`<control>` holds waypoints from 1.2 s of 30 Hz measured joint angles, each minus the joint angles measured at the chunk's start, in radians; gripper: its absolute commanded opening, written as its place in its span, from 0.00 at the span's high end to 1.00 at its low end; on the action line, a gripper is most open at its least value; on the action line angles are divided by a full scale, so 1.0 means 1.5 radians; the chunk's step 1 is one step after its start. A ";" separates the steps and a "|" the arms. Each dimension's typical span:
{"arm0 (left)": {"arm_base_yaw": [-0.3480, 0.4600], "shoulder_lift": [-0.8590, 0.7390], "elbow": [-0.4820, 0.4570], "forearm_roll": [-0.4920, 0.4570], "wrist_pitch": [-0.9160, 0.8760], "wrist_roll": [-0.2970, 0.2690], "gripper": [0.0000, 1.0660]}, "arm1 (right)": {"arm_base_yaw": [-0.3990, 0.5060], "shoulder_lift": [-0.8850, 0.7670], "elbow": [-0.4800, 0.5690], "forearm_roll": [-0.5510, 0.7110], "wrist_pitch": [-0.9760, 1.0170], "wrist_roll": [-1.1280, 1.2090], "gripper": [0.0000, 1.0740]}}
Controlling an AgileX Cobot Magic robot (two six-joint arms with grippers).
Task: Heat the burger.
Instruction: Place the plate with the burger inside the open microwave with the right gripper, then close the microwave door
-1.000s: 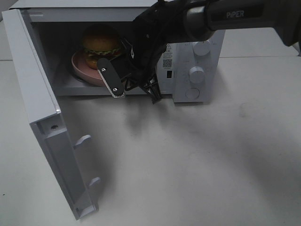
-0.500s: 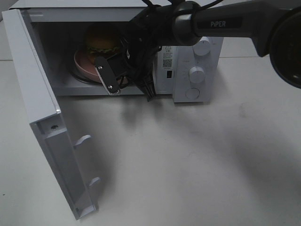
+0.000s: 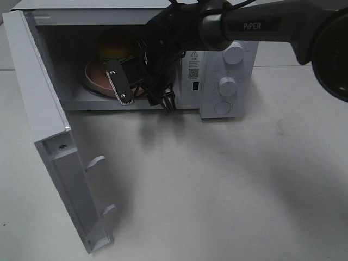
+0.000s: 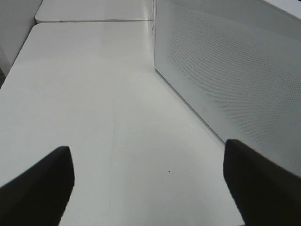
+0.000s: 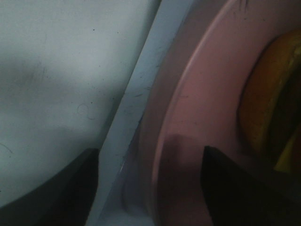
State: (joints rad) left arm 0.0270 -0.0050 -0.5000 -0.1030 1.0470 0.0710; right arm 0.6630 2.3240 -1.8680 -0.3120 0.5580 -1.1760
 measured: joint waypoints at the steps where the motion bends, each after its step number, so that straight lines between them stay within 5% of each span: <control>1: 0.000 0.000 0.000 0.000 0.000 0.000 0.23 | 0.000 0.000 0.000 0.000 0.000 0.000 0.39; 36: 0.000 0.000 0.000 0.000 0.000 0.000 0.23 | 0.000 -0.331 0.499 0.005 -0.195 0.017 0.36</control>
State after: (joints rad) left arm 0.0270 -0.0050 -0.5000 -0.1030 1.0470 0.0710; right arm 0.6630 1.8280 -1.1190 -0.3050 0.2650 -1.1510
